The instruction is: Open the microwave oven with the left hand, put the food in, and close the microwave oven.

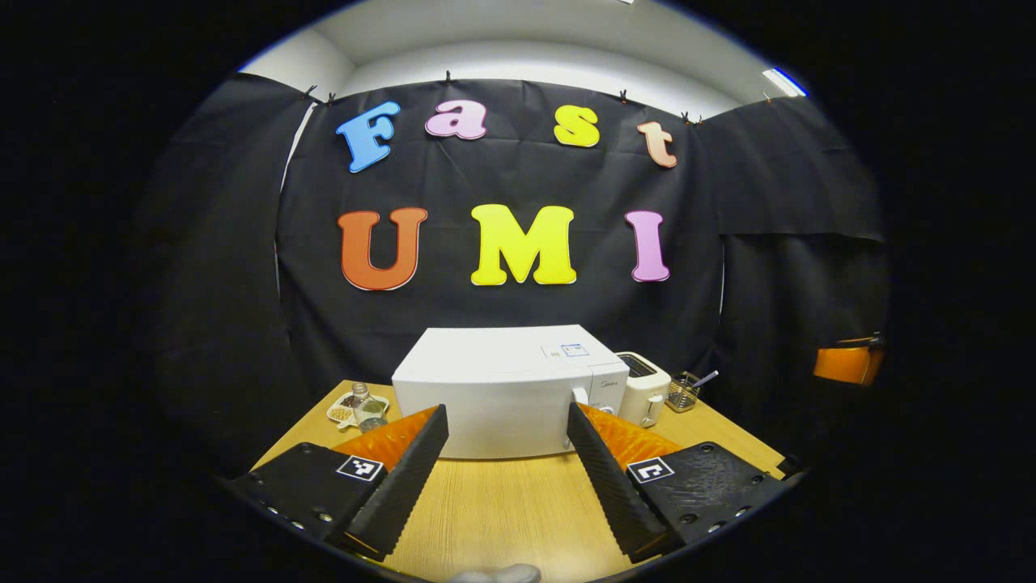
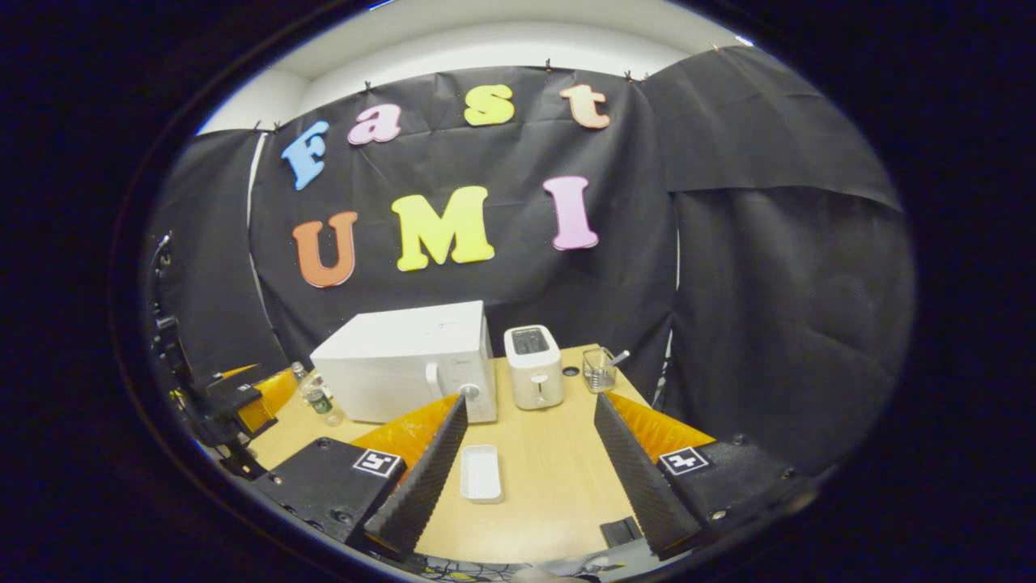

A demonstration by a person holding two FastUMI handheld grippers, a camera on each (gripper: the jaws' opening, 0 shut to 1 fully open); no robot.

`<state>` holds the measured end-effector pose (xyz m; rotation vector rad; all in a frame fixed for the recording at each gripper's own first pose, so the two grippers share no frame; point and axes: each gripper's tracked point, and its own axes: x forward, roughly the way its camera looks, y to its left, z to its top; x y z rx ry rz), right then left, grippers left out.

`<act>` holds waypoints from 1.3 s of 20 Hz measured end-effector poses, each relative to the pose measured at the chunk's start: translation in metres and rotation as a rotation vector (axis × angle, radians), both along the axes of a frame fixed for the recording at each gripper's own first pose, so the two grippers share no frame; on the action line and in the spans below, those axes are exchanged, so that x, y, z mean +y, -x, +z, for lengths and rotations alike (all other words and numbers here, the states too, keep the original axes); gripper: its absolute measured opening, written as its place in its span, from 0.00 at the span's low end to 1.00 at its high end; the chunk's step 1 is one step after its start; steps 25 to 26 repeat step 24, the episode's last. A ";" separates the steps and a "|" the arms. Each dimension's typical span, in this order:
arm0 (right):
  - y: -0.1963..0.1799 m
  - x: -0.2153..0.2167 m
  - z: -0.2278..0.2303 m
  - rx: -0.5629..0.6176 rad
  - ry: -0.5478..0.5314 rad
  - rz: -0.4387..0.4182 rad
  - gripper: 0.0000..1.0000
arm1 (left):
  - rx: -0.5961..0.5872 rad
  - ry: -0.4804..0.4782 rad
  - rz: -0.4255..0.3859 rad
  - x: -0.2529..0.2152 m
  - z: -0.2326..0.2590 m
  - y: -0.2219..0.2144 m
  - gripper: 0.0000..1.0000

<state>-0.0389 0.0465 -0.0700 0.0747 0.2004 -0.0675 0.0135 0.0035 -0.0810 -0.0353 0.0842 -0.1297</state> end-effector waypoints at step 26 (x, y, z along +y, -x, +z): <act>-0.025 0.085 0.068 -0.193 0.046 0.192 0.91 | -0.097 -0.014 0.144 0.070 0.077 0.047 0.95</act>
